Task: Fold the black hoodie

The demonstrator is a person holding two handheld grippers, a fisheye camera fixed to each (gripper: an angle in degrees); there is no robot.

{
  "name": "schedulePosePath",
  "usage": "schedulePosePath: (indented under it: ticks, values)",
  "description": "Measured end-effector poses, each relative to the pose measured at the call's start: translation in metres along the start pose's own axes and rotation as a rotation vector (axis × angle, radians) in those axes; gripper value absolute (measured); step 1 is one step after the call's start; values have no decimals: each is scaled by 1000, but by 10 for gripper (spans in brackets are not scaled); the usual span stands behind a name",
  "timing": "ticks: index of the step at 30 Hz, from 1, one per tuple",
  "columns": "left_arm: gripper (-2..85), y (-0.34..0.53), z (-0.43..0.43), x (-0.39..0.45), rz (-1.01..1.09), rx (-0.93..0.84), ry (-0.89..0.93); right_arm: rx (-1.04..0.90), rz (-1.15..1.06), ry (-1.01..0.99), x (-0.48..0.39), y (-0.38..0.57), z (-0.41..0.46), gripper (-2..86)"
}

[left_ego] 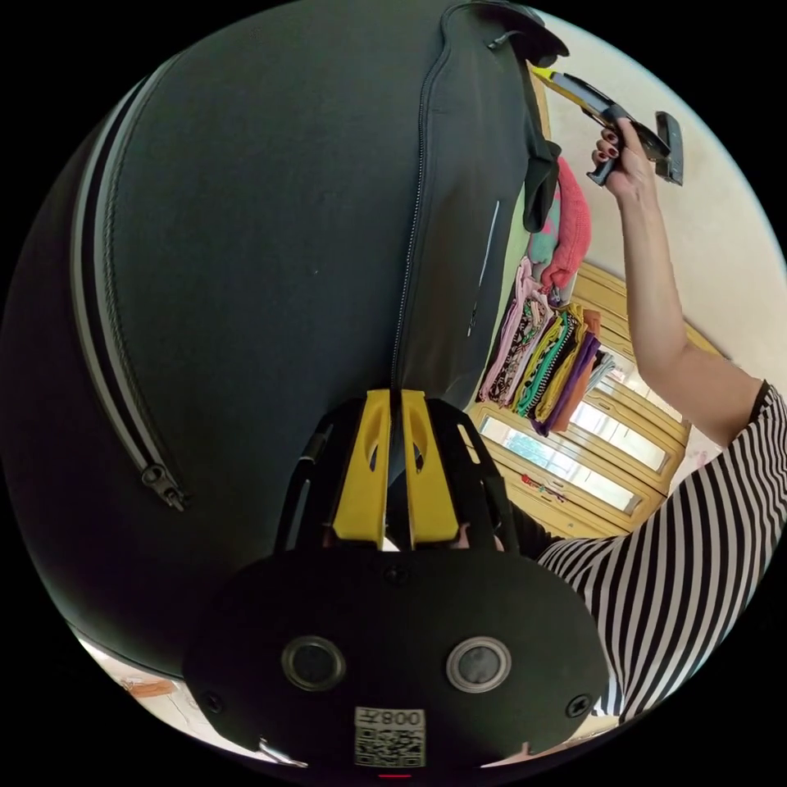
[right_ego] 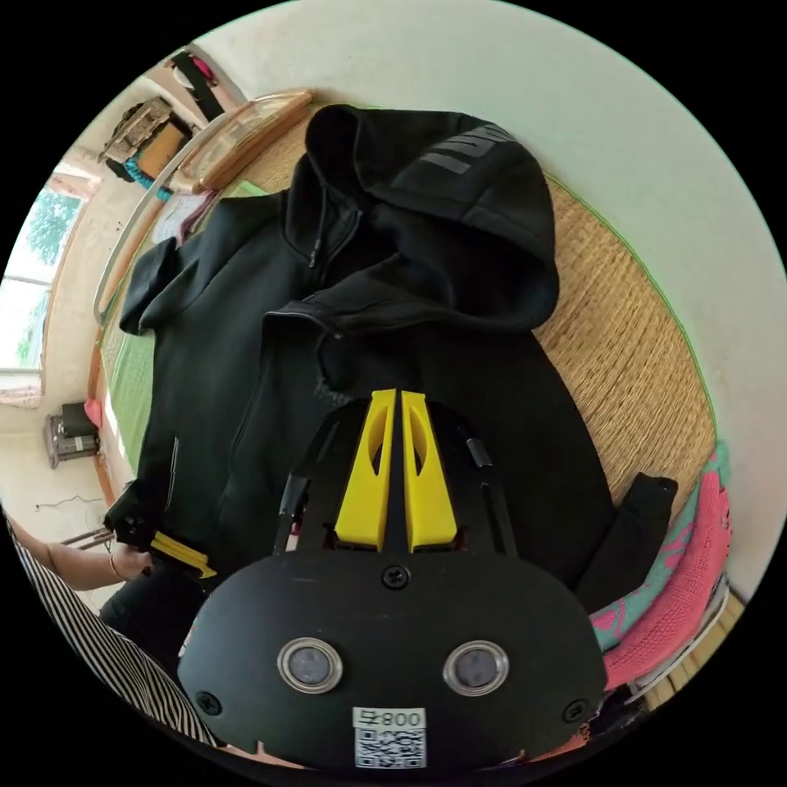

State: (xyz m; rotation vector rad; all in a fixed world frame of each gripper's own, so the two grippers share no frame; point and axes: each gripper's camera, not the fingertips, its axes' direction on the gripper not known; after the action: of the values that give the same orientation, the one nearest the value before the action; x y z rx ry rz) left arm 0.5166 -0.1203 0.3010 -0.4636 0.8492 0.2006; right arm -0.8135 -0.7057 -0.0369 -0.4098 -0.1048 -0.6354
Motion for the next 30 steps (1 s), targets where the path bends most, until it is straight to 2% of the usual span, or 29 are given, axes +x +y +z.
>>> schedulePosePath:
  ticks: [4, 8, 14, 18, 22, 30]
  values:
    - [27, 5, -3, -5, 10, -5, -6, 127, 50, -39, -4, -47, -29, 6]
    - [25, 11, -7, -9, 20, -9, -16, 154, 10, 3, -36, -94, -57, 3]
    - [25, 20, -11, -22, 7, -2, 3, 32, -141, 177, -120, -162, -58, 1]
    - [26, 25, -12, -32, 2, -4, 18, -137, -261, 385, -182, -197, -20, 0]
    - [27, 34, -15, -39, -5, 9, 31, -146, -350, 566, -227, -201, -4, 0]
    - [29, 53, -22, -44, -1, 22, 12, -236, -446, 596, -244, -204, 13, 0]
